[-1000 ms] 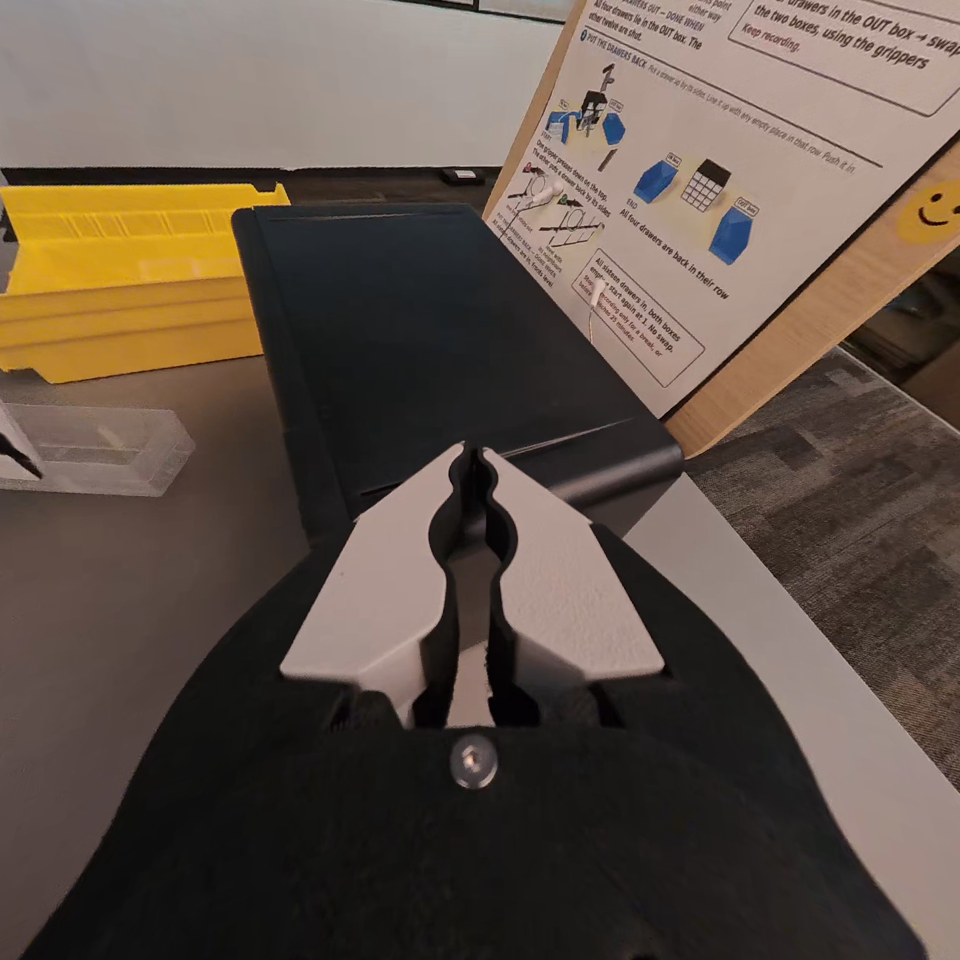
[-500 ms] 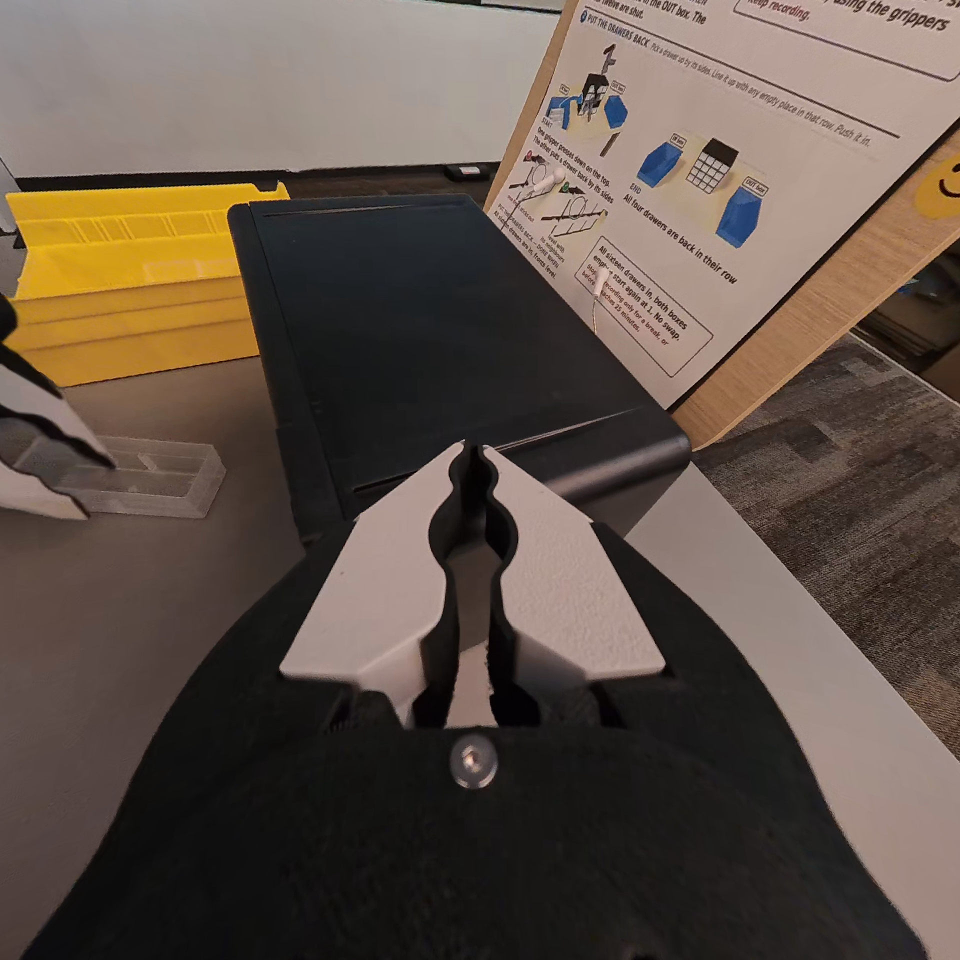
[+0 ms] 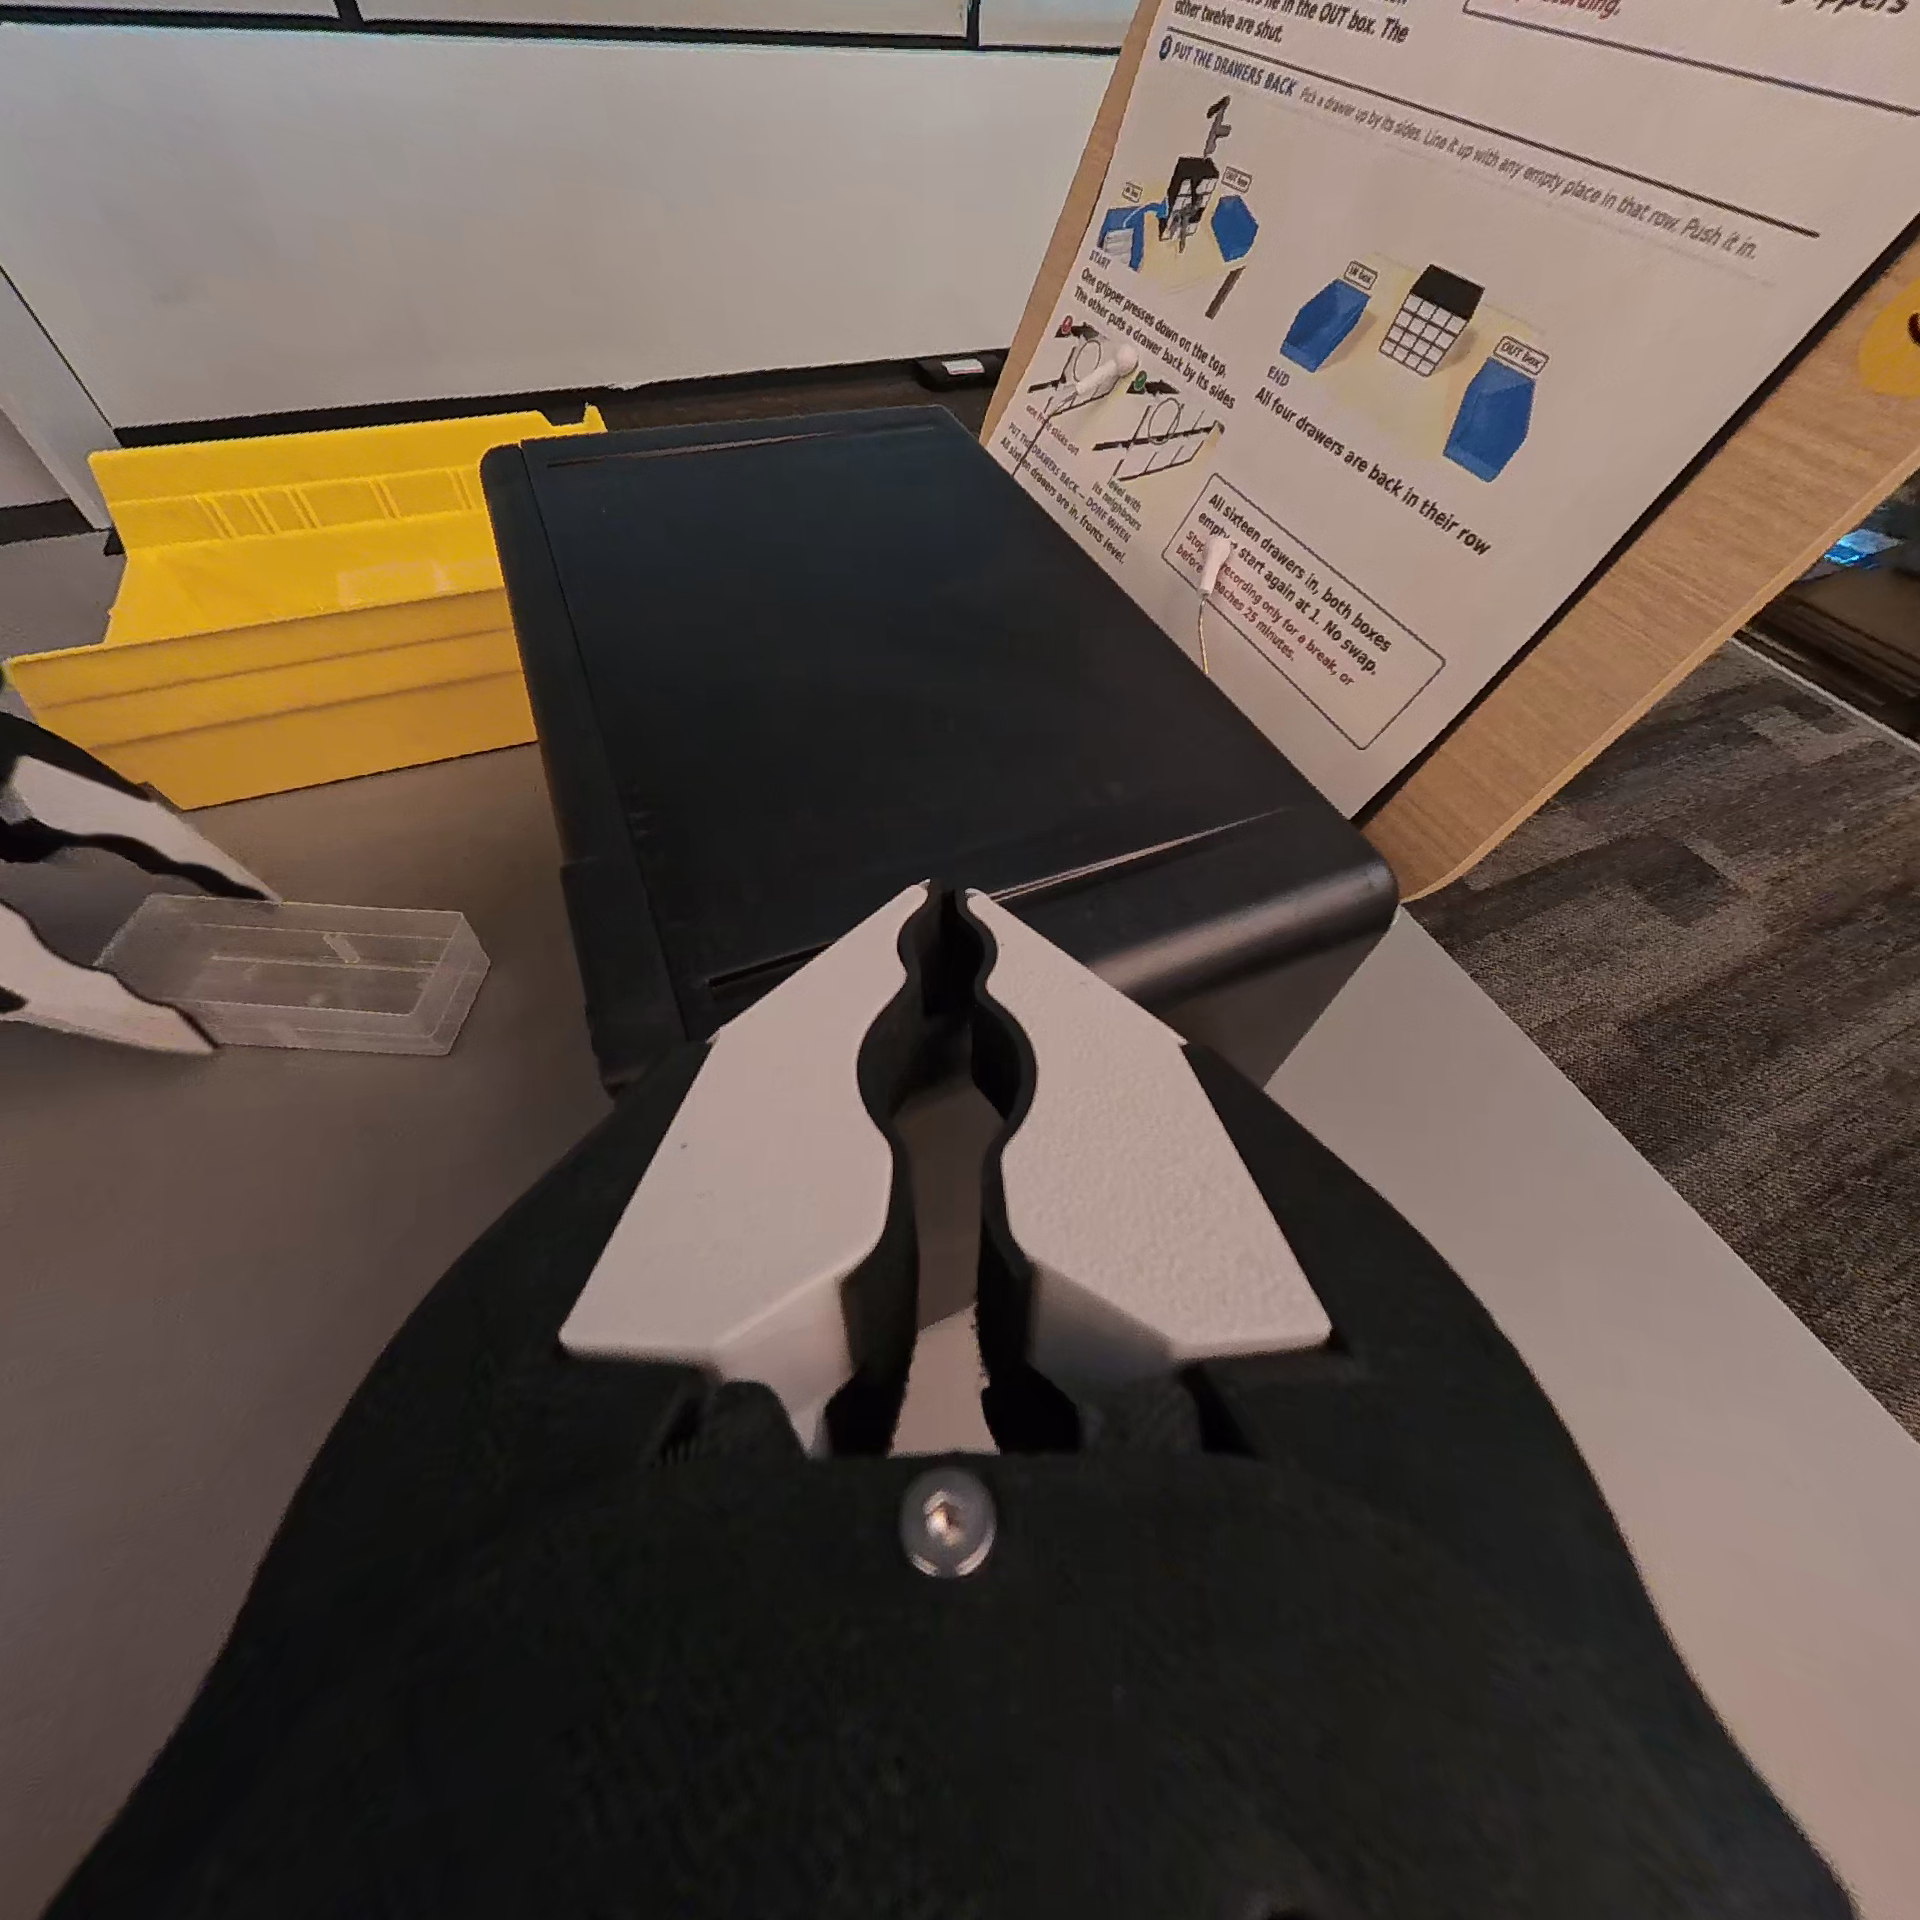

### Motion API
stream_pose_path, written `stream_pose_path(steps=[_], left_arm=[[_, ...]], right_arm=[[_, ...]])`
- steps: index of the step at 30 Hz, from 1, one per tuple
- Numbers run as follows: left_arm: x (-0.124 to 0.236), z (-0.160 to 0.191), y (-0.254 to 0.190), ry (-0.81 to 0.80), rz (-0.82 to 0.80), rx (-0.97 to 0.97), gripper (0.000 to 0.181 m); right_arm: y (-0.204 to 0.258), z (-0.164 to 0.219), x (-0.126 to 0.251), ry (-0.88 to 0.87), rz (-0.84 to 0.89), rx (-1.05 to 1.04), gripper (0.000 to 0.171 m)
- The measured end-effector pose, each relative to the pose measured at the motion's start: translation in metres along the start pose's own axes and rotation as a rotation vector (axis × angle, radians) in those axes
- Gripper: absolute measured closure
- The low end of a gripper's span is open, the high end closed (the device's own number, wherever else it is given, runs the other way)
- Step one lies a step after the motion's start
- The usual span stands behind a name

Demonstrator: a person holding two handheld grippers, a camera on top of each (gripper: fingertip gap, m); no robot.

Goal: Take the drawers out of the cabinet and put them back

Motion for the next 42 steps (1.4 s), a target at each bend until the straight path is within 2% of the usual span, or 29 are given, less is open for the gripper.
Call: stream_pose_path(steps=[2, 4, 11, 21, 31, 42], left_arm=[[-0.002, -0.003, -0.002, 0.018, 0.005, -0.018, 0.118], [-0.002, -0.008, -0.003, 0.04, 0.0, -0.013, 0.12], [0.013, -0.047, -0.006, -0.013, 0.036, 0.106, 0.122], [0.046, -0.099, 0.011, -0.136, -0.074, 0.143, 0.123], [0.04, -0.112, 0.024, -0.257, -0.123, 0.2, 0.123], [0.039, -0.116, 0.033, -0.316, -0.141, 0.209, 0.124]], right_arm=[[0.0, 0.0, 0.0, -0.003, -0.005, -0.005, 0.171], [0.0, 0.0, 0.0, -0.004, -0.01, -0.009, 0.171], [0.0, 0.0, 0.0, -0.005, -0.008, -0.01, 0.171], [-0.001, 0.0, 0.0, -0.011, -0.022, -0.025, 0.171], [-0.002, 0.0, 0.0, -0.015, -0.031, -0.032, 0.171], [-0.002, 0.0, 0.0, -0.017, -0.034, -0.036, 0.171]])
Point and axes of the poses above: each gripper's, where its closed fingertips meet, x back along the fingers, z out of its underside, y = z × x across the jaws, the point moved 4 cm from there along x, back along the fingers, and after that the axes turned 6 degrees about -x, right-handed, at the moved point
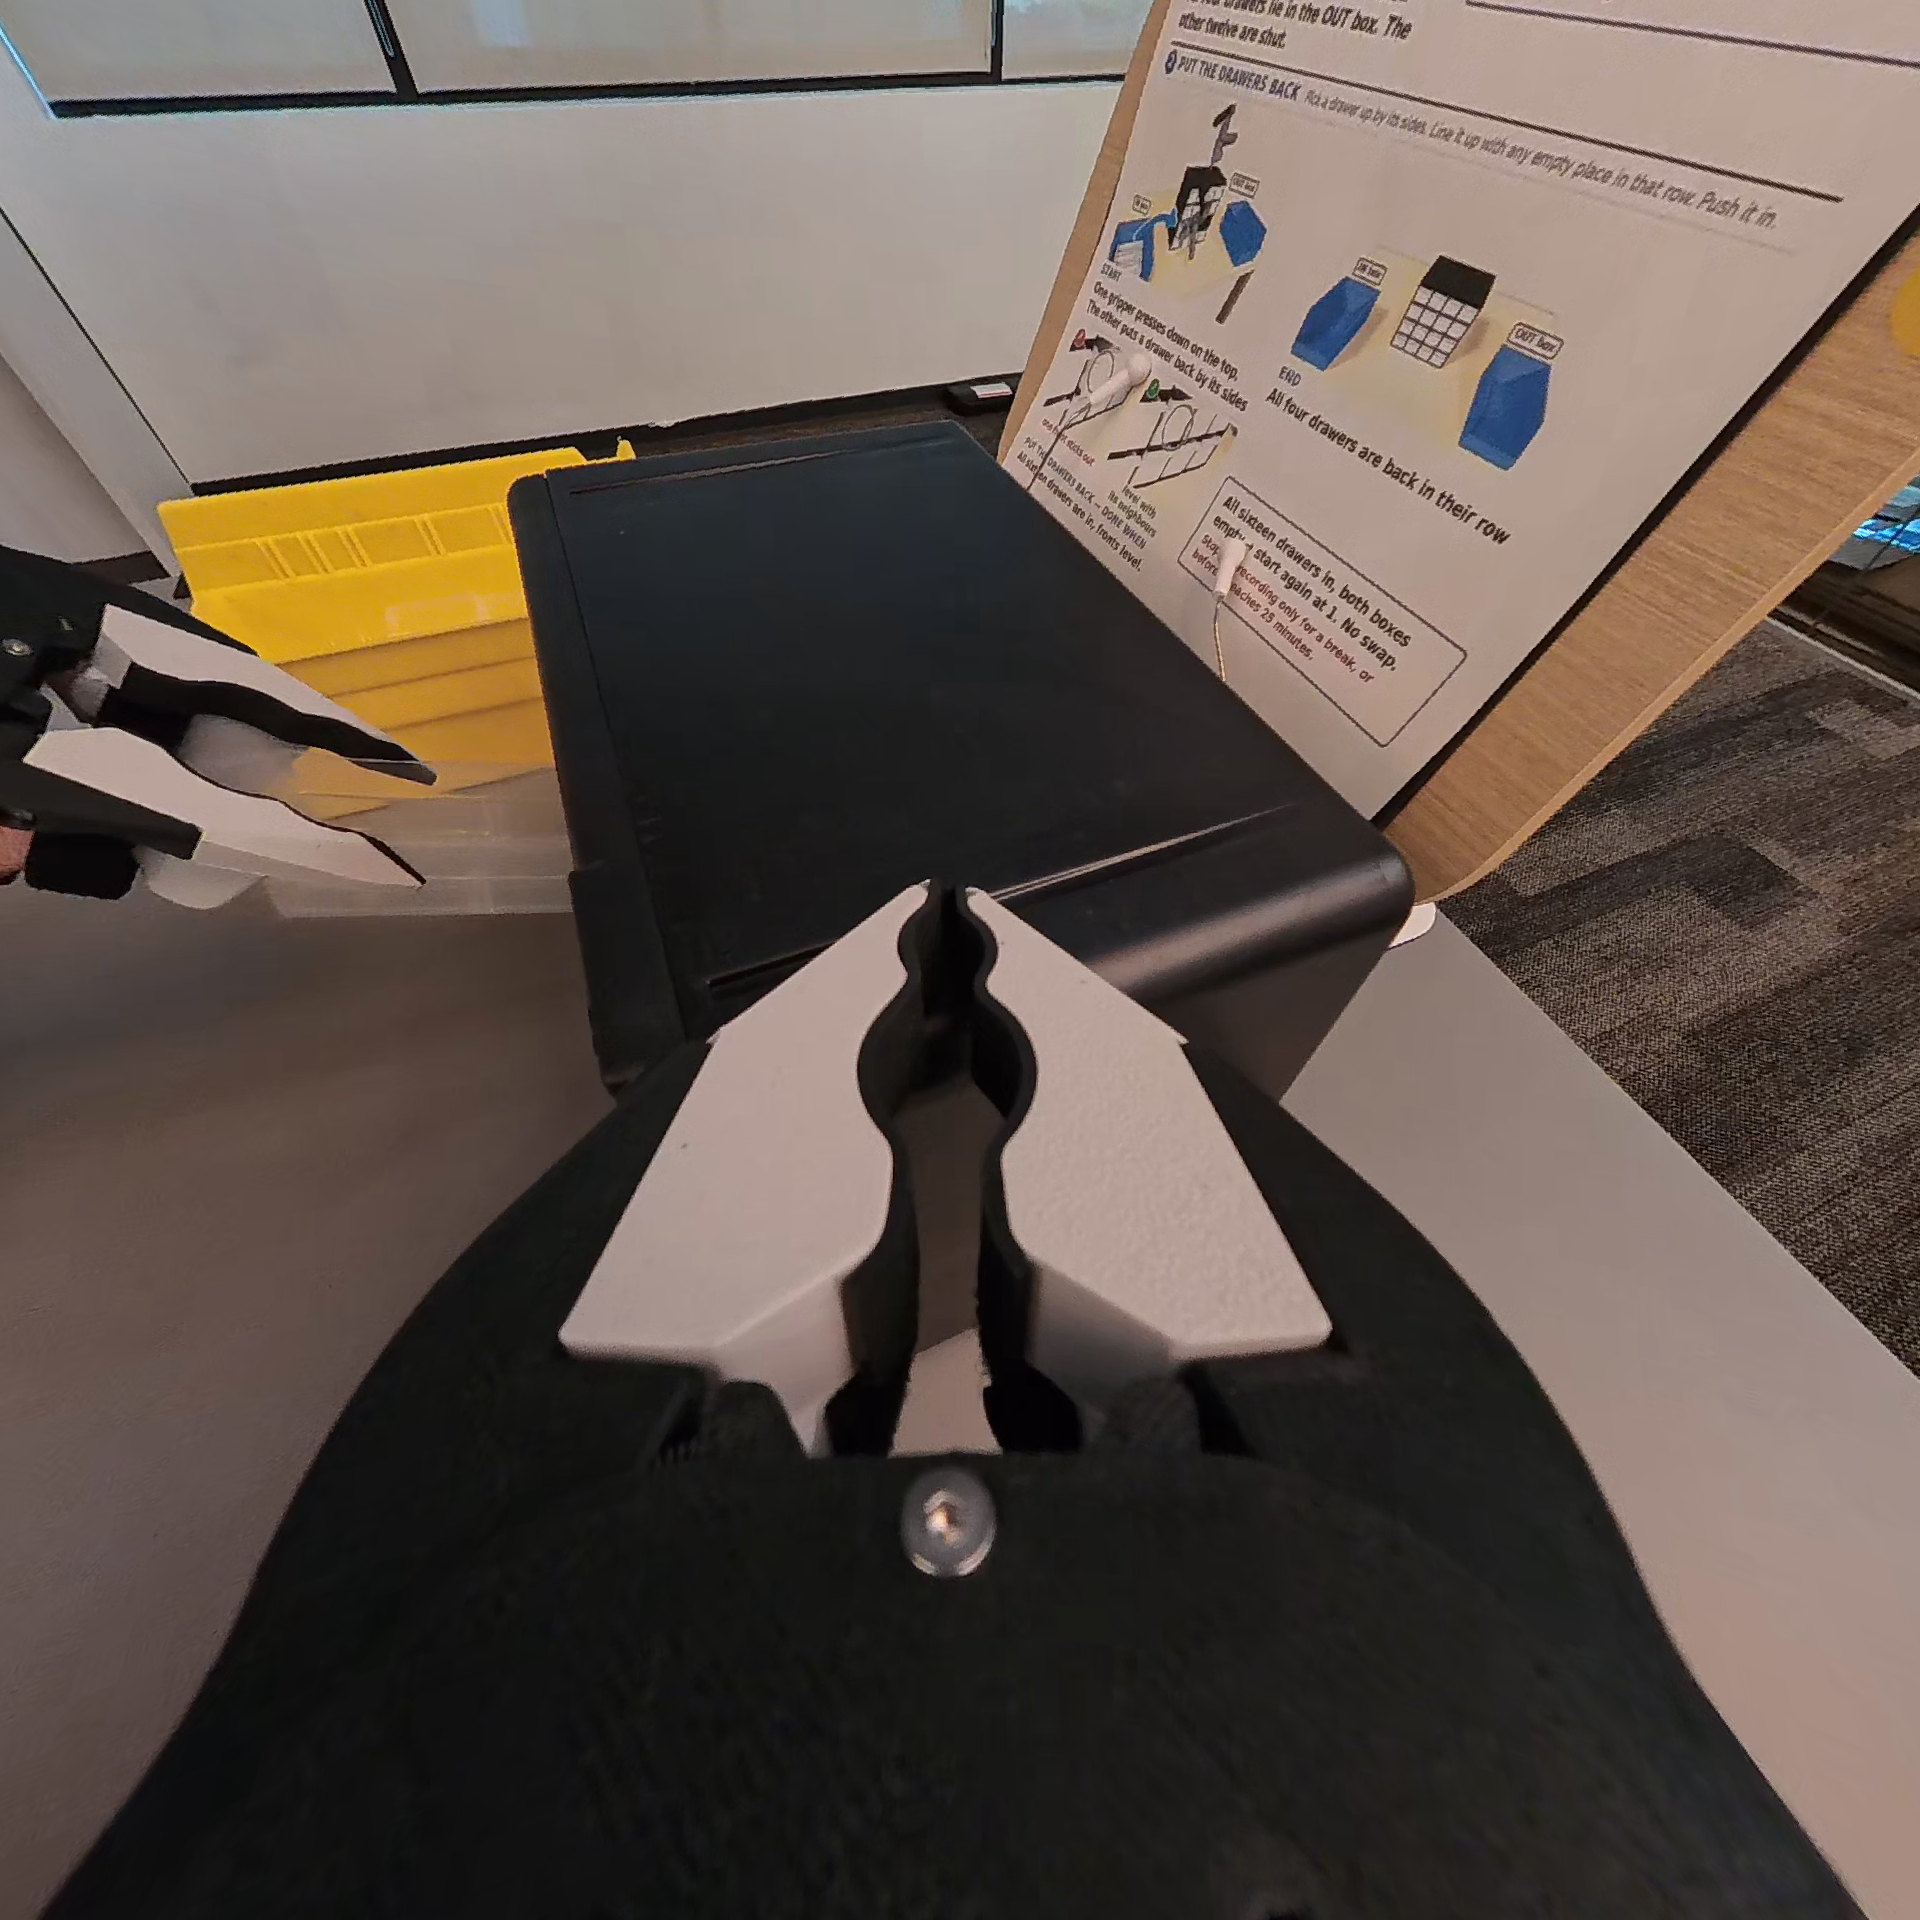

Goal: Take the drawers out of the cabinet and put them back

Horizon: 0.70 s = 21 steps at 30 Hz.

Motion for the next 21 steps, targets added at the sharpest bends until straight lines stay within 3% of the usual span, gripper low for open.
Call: stream_pose_path(steps=[21], left_arm=[[-0.033, -0.007, -0.005, -0.009, -0.083, 0.016, 0.121]], right_arm=[[0.0, 0.0, 0.0, -0.003, -0.006, -0.013, 0.171]])
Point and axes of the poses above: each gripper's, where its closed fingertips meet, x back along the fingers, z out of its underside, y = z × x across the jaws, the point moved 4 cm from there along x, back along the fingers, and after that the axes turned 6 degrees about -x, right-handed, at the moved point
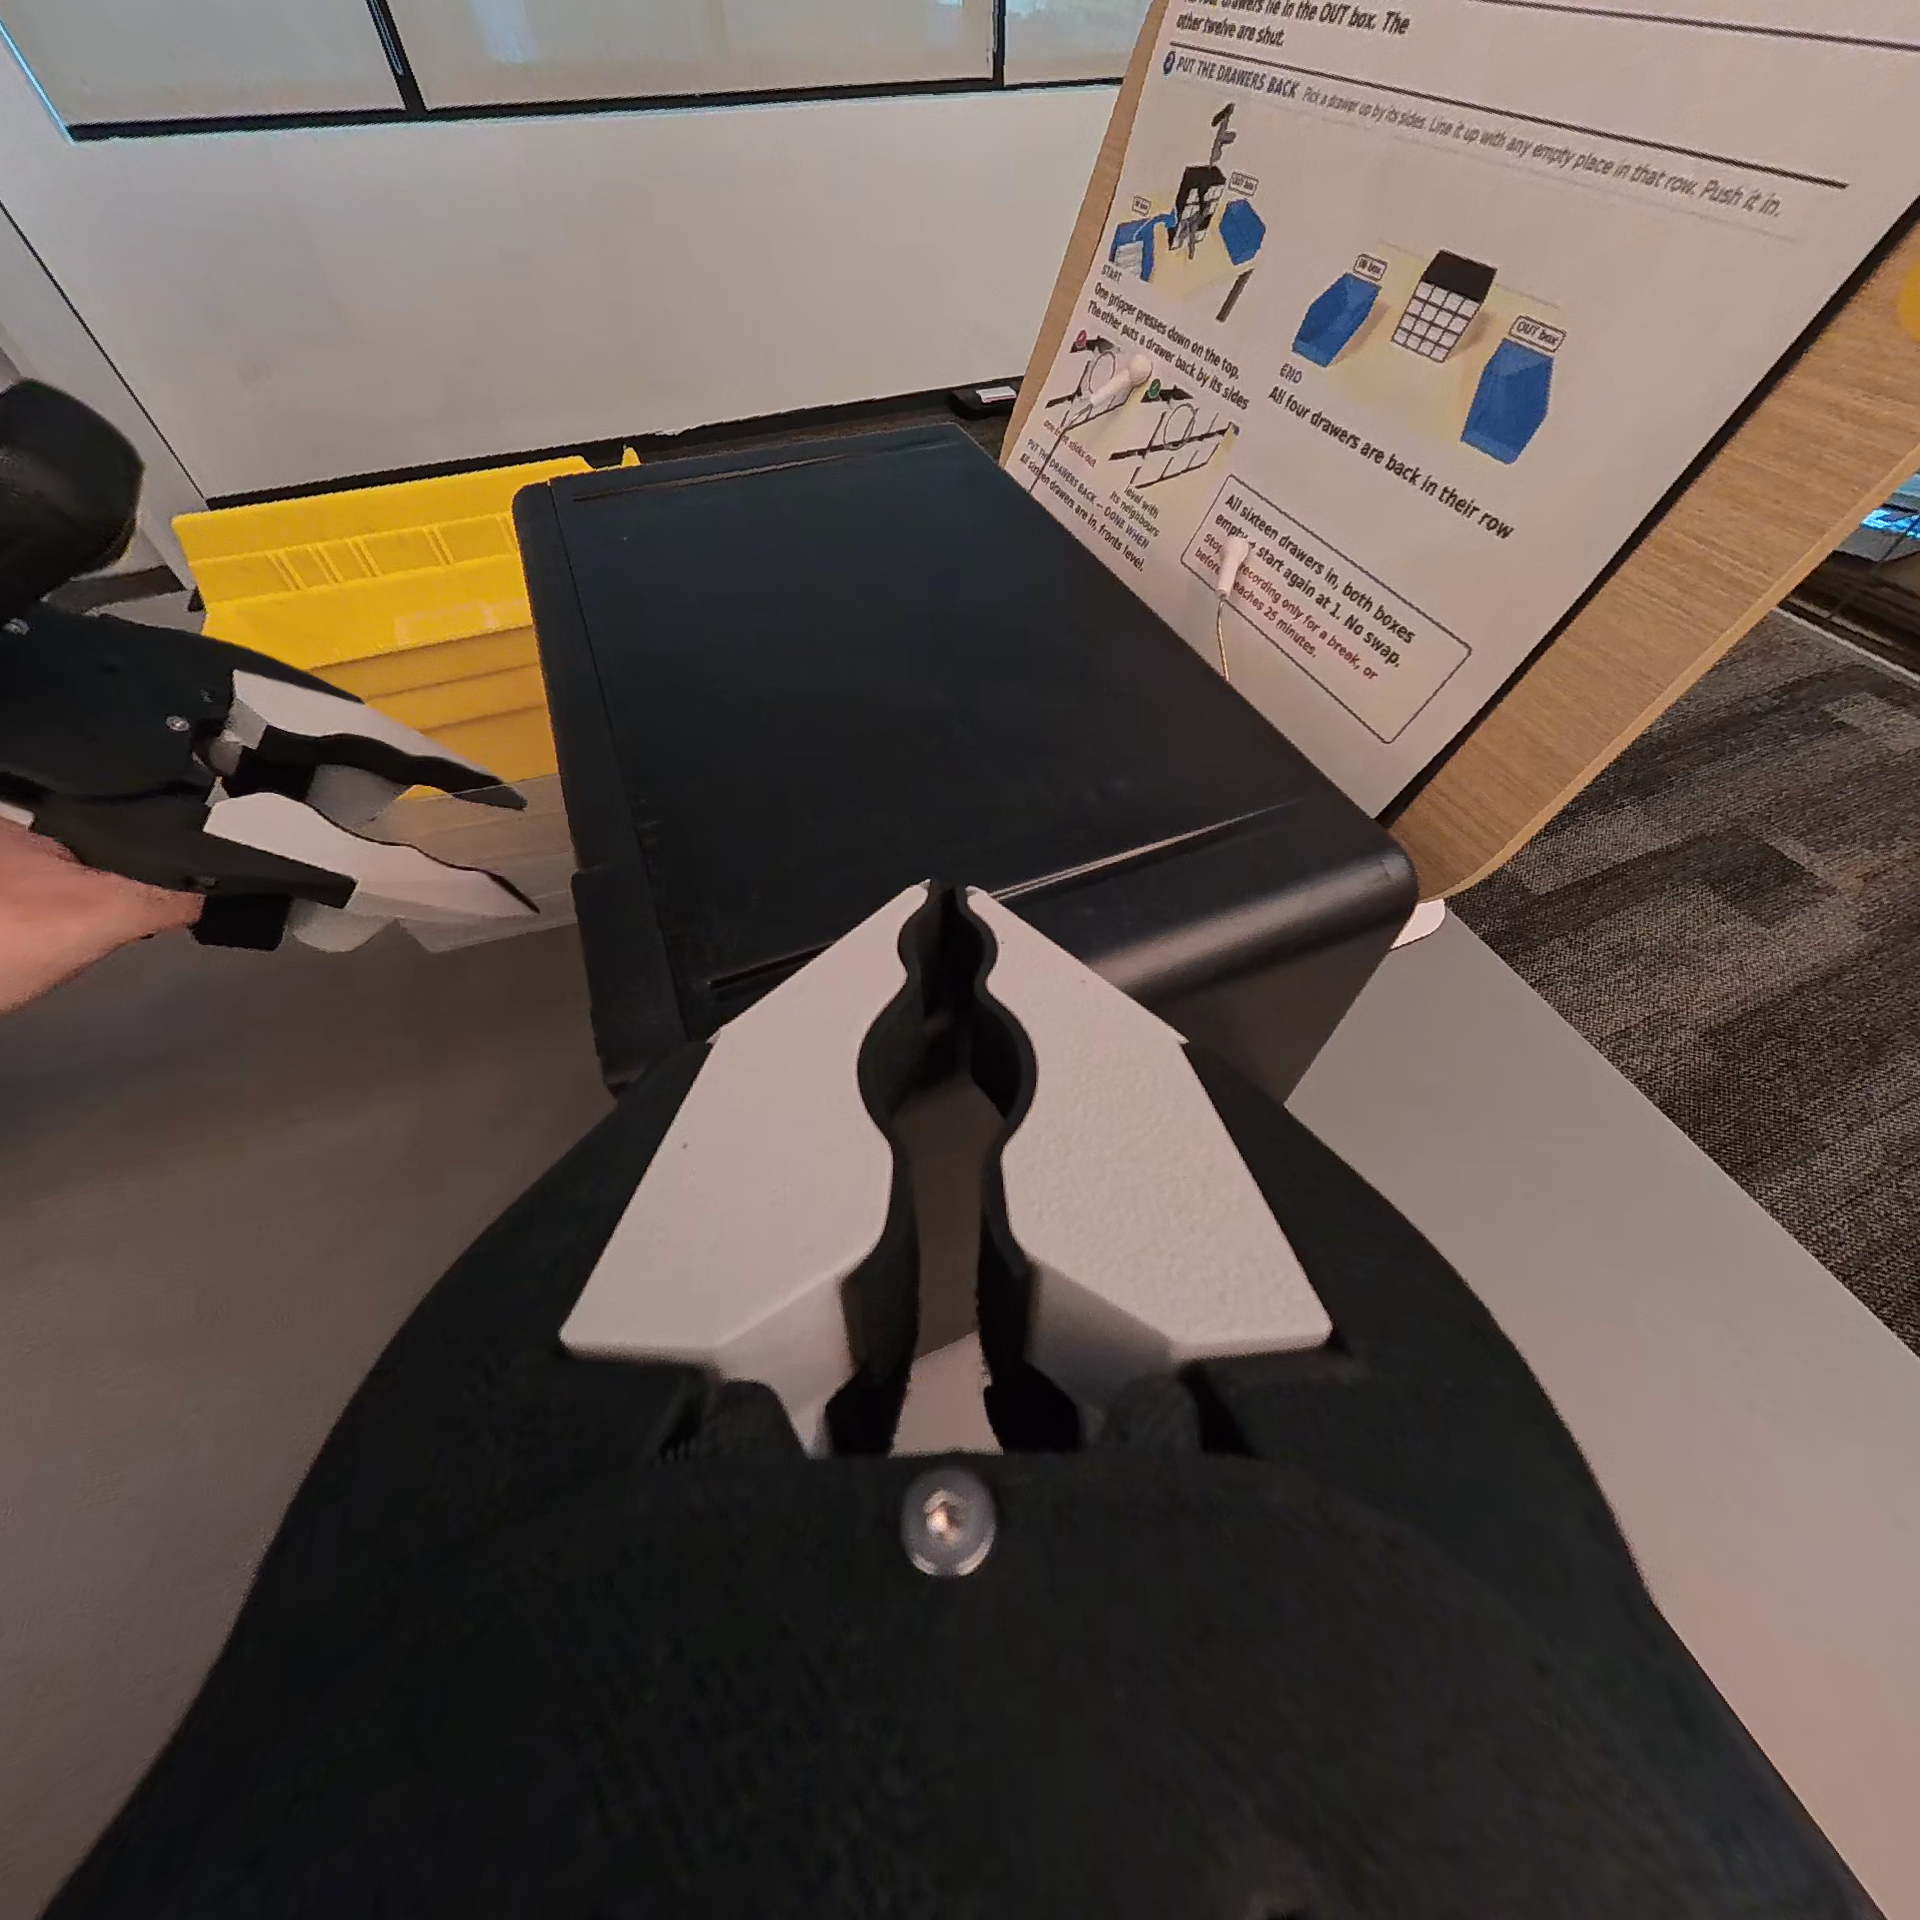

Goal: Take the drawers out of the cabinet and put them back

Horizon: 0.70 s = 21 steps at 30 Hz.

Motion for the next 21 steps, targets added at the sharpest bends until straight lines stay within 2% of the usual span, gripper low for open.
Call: stream_pose_path(steps=[11, 12, 13, 14, 17, 20, 21], left_arm=[[-0.019, -0.014, -0.005, -0.023, -0.013, -0.024, 0.118], [-0.018, -0.014, -0.005, -0.036, -0.017, -0.048, 0.116], [-0.016, -0.014, -0.005, -0.055, -0.023, -0.072, 0.105], [-0.012, -0.015, -0.006, -0.086, -0.018, -0.095, 0.092], [0.014, -0.017, -0.012, -0.249, 0.06, -0.178, 0.08], [0.043, -0.006, -0.017, -0.404, 0.058, -0.383, 0.079], [0.05, 0.001, -0.018, -0.438, 0.015, -0.48, 0.086]], right_arm=[[0.0, 0.0, 0.0, -0.001, -0.001, -0.003, 0.171], [0.0, 0.0, 0.0, -0.002, -0.002, -0.003, 0.171], [0.0, 0.0, 0.0, -0.003, -0.004, -0.005, 0.171], [0.0, 0.0, 0.0, -0.003, -0.005, -0.008, 0.171], [0.0, 0.0, 0.0, -0.004, -0.007, -0.008, 0.171], [-0.001, 0.0, 0.0, -0.005, -0.01, -0.011, 0.171], [-0.001, 0.0, 0.0, -0.006, -0.012, -0.014, 0.171]])
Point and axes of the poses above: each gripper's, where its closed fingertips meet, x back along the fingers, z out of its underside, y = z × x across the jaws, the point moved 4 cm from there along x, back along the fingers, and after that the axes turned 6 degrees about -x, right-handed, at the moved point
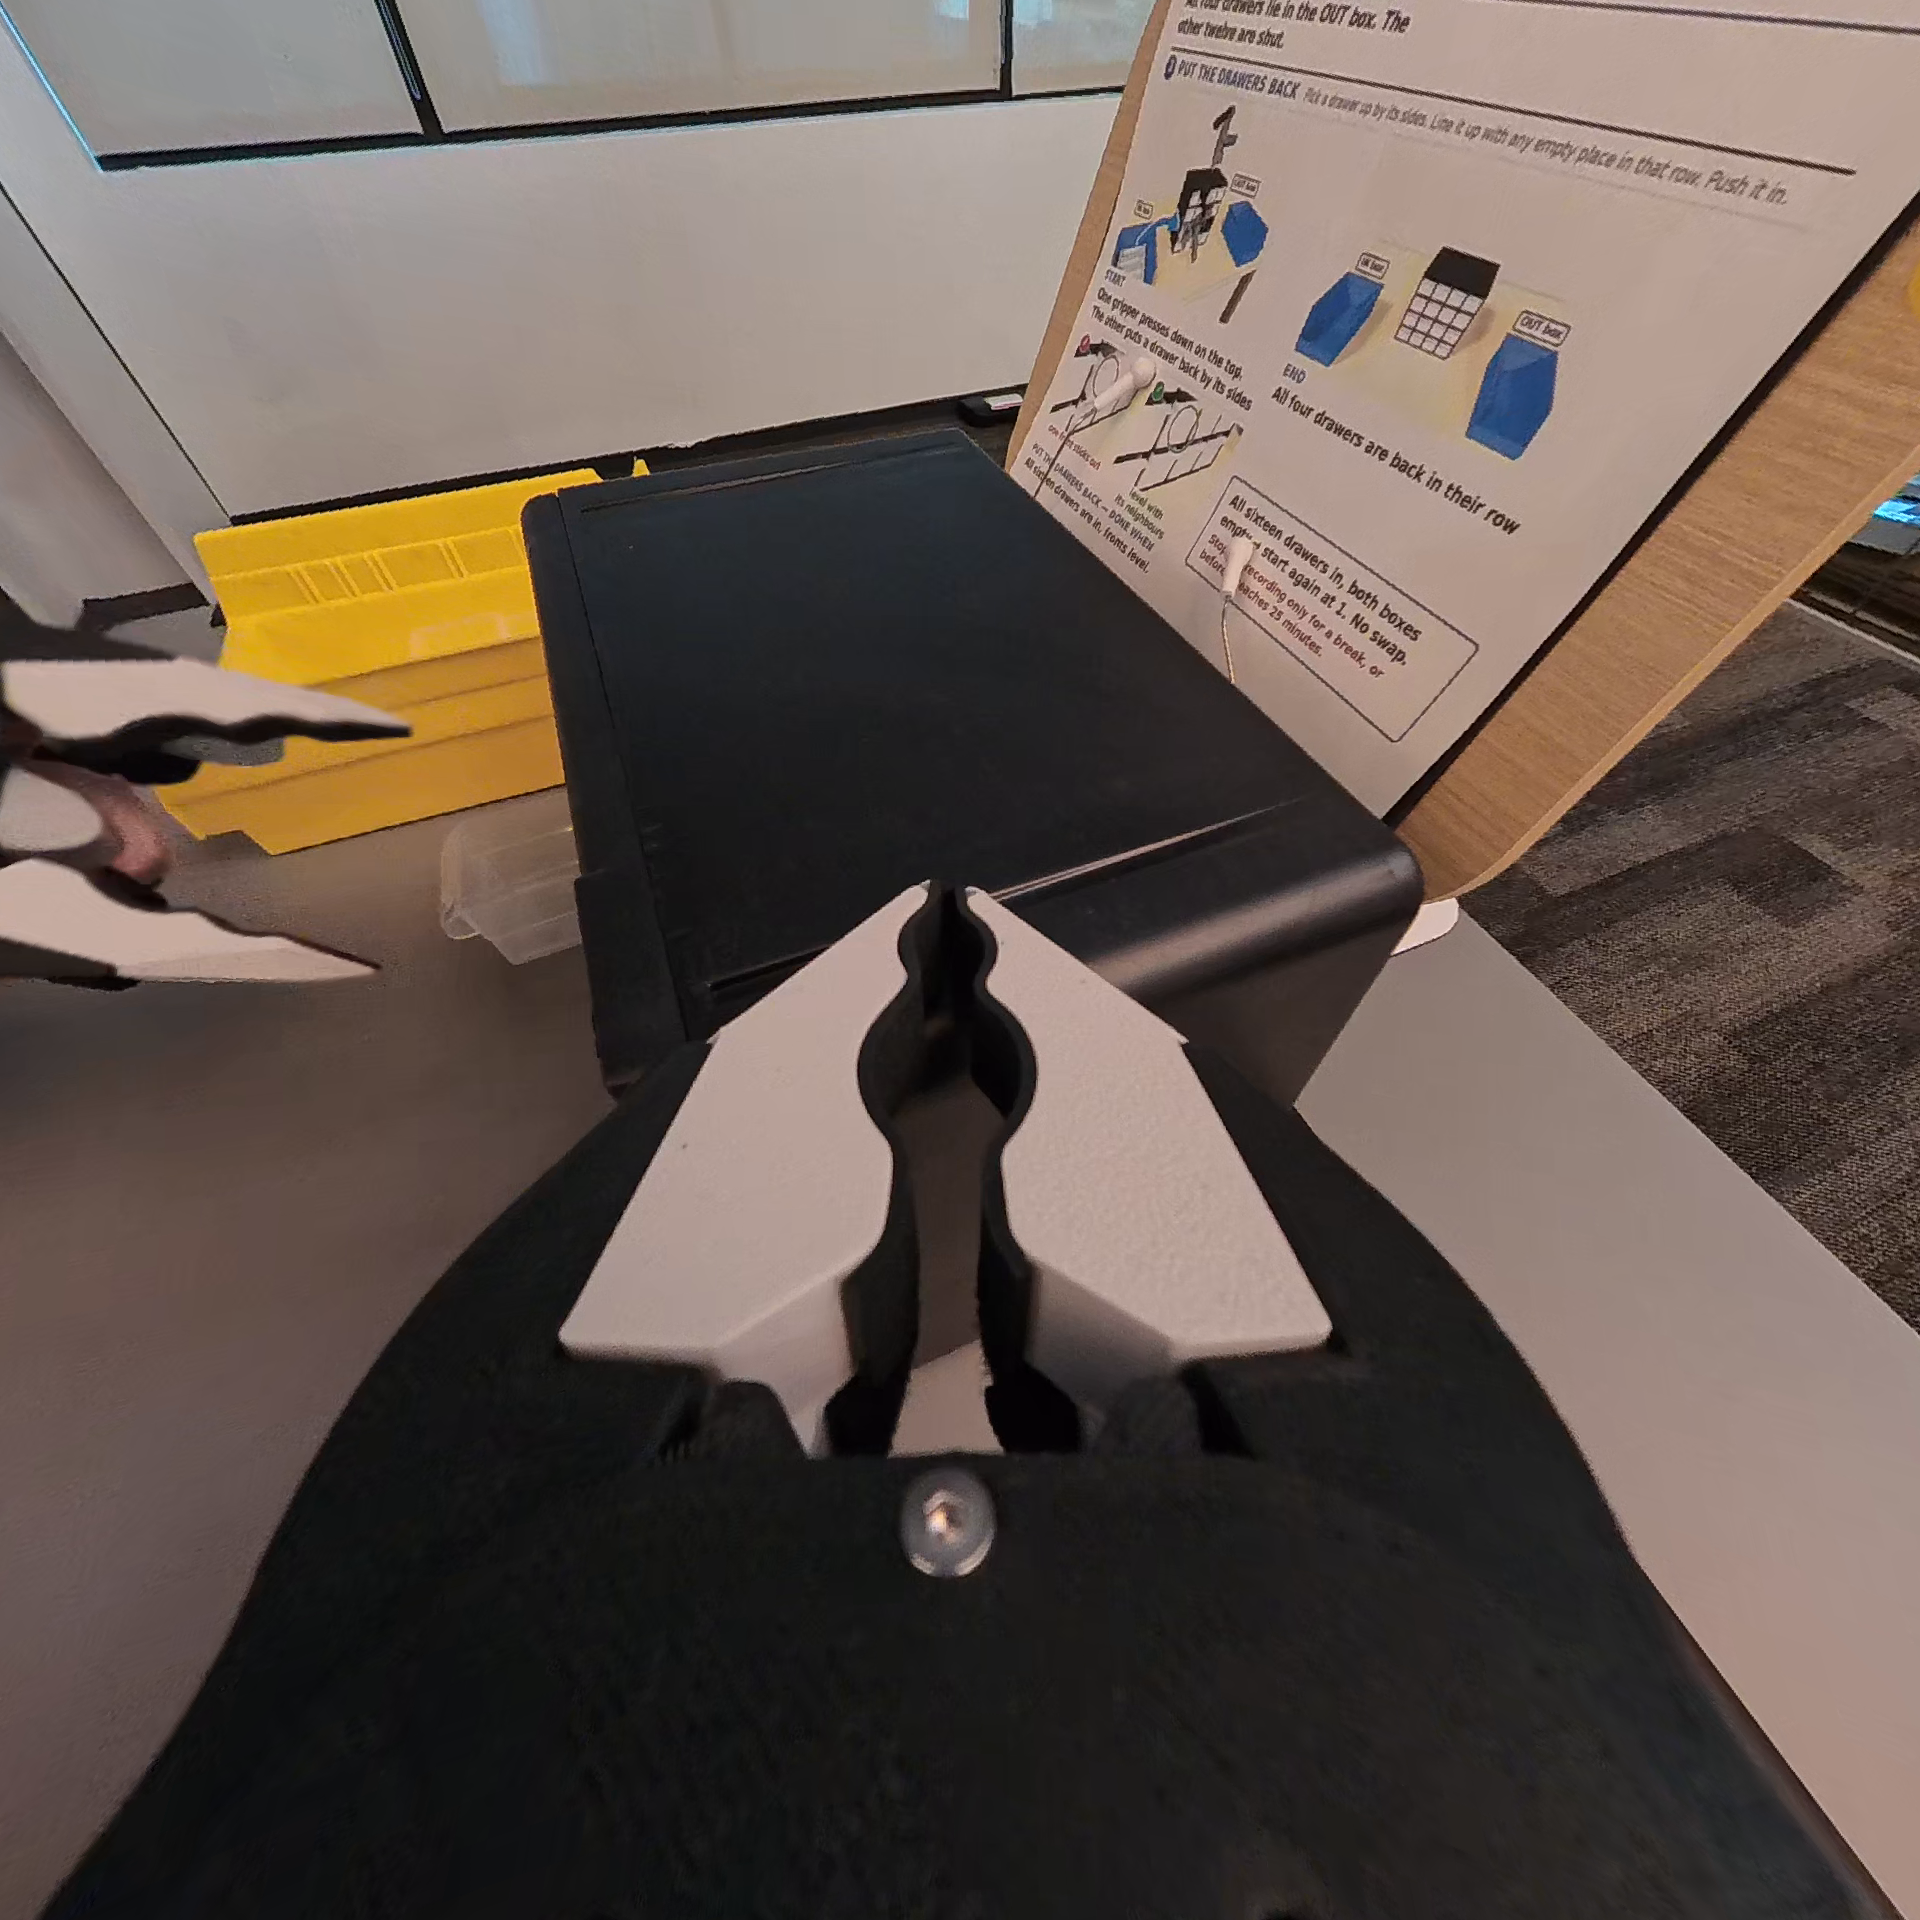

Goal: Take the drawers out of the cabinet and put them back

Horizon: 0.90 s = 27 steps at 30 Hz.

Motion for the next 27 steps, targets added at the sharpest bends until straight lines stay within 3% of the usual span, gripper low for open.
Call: stream_pose_path(steps=[2, 6, 10, 16, 27], left_arm=[[0.011, 0.01, -0.009, -0.017, -0.043, -0.206, 0.105], [0.008, 0.032, -0.022, 0.029, -0.106, -0.524, 0.115], [0.0, 0.037, -0.023, 0.011, -0.213, -0.724, 0.143], [-0.013, 0.04, -0.017, -0.016, -0.262, -0.763, 0.17], [-0.07, 0.024, 0.007, 0.05, -0.295, -0.751, 0.171]], right_arm=[[0.0, 0.0, 0.0, -0.002, -0.006, -0.011, 0.171], [-0.001, 0.0, 0.0, -0.007, -0.012, -0.02, 0.171], [-0.001, 0.0, 0.0, -0.008, -0.013, -0.021, 0.171], [-0.001, 0.0, 0.0, -0.008, -0.016, -0.021, 0.171], [-0.001, 0.0, 0.0, -0.01, -0.018, -0.024, 0.171]])
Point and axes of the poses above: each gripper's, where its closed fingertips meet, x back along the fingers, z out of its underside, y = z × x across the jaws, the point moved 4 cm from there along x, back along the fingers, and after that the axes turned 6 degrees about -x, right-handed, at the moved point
